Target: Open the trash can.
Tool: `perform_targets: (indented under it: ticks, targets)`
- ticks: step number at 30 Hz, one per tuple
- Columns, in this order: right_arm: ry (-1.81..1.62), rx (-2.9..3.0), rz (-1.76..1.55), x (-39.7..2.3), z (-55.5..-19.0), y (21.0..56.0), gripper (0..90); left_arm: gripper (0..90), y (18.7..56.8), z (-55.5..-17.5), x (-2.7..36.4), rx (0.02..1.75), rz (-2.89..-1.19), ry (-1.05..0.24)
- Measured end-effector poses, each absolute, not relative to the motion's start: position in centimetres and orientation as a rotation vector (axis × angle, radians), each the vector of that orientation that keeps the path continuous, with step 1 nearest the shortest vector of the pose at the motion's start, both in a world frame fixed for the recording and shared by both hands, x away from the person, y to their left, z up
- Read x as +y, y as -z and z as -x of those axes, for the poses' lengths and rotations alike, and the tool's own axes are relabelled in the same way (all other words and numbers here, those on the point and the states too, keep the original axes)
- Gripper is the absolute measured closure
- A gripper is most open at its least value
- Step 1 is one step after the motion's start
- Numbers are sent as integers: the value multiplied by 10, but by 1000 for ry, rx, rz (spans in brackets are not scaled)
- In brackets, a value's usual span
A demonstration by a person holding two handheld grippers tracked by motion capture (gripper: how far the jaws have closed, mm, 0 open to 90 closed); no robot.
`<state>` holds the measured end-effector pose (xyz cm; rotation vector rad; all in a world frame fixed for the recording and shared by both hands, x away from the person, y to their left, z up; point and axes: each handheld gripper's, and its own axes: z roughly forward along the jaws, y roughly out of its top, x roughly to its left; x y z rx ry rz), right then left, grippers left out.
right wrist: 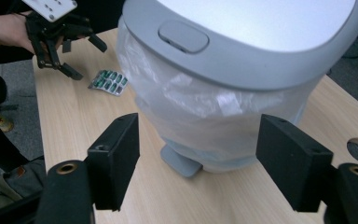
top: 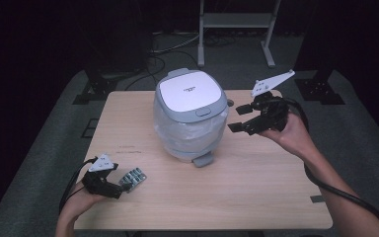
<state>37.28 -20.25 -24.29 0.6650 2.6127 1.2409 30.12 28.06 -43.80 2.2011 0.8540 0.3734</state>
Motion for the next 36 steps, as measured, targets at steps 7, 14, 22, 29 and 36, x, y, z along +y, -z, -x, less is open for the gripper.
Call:
perform_targets:
  ticks: [7, 14, 22, 29, 36]
  targets:
    - [-1242, 2618, -632, -193, -376, 233, 337, 61, 437, -301, 282, 849, -2200, -373]
    - [-1232, 2634, -602, -178, -382, 225, 400, 61, 435, -300, 284, 854, -2191, -384]
    - [-1233, 2657, -581, -164, -391, 223, 508, 61, 434, -299, 286, 861, -2174, -388]
    - [-1229, 2675, -561, -155, -395, 219, 596, 61, 433, -298, 287, 860, -2171, -386]
    - [-1212, 2699, -544, -144, -400, 217, 688, 61, 433, -298, 288, 868, -2169, -387]
